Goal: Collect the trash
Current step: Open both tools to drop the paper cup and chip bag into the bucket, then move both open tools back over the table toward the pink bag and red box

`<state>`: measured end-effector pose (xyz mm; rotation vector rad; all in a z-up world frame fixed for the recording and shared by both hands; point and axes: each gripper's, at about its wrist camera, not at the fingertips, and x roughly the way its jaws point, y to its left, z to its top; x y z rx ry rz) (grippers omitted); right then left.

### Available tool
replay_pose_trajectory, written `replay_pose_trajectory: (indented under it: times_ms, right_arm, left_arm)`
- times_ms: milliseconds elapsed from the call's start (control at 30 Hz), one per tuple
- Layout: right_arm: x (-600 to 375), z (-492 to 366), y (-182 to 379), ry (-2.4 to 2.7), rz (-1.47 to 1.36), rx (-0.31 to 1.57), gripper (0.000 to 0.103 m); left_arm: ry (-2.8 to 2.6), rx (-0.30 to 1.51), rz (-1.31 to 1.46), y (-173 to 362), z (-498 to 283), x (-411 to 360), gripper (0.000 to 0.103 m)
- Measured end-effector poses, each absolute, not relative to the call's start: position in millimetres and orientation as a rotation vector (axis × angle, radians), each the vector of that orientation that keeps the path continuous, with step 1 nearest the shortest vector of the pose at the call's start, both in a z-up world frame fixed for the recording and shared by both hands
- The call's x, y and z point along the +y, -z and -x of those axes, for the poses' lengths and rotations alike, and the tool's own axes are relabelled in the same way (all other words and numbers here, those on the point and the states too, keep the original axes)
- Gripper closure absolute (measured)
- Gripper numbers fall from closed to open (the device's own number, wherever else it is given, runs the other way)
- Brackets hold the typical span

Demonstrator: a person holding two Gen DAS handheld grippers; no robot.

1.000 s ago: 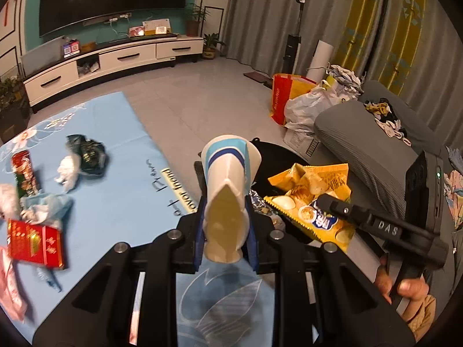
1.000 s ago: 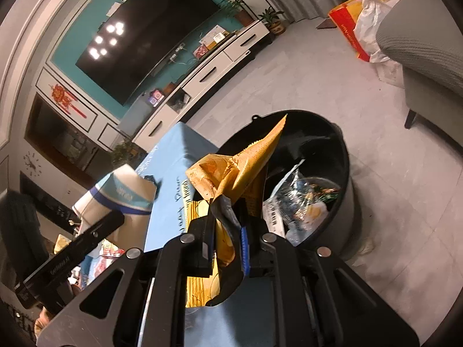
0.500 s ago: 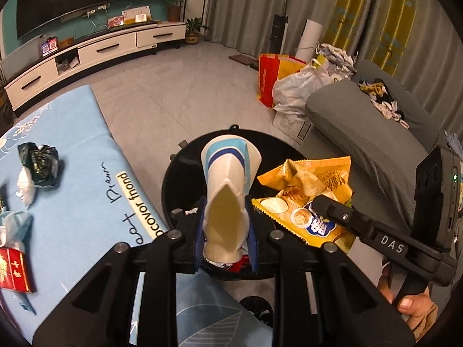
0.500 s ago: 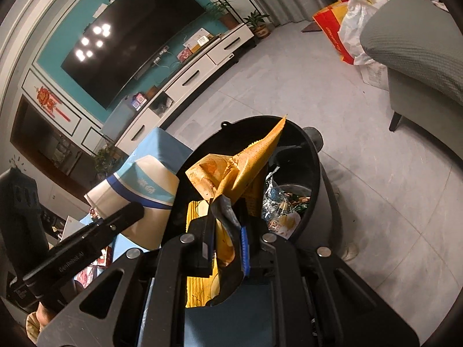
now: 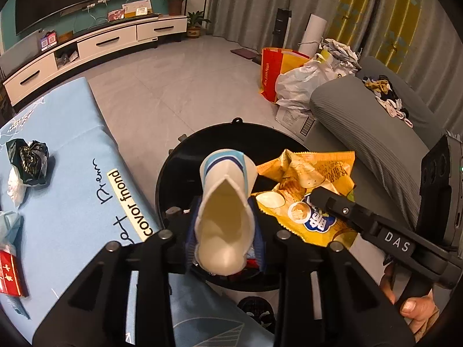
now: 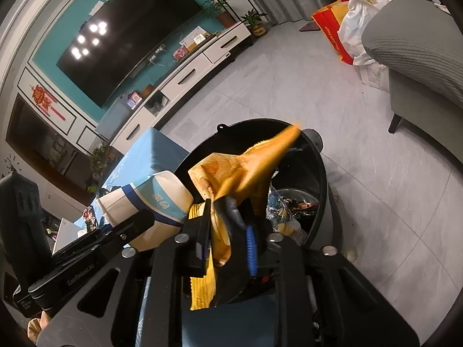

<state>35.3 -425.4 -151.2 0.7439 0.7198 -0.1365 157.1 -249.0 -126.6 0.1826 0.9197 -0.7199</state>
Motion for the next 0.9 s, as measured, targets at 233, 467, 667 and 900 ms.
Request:
replay_pose_trajectory:
  times_ms: [233, 467, 667, 900]
  right_arm:
    - [-426.1, -34.9, 148.2, 0.136, -0.754, 0.716, 0.061]
    - [-429.7, -25.5, 136.1, 0.131, -0.764, 0.683, 0.054]
    - [-431.2, -14.6, 129.0, 0.133, -0.776, 0.666, 0.052]
    - [-416.4, -7.4, 126.8, 0.103, -0.76, 0.702, 0.052]
  left_arm:
    - [0.722, 0.905, -0.15, 119.9, -157.2, -238.7, 0.045]
    - [0.7, 0.89, -0.088, 104.4, -152.5, -202.8, 0.03]
    - [0.612, 0.881, -0.023, 94.5, -138.5, -138.8, 0.022]
    - [0.445, 0.948, 0.006, 110.9, -103.0, -55.7, 0.016]
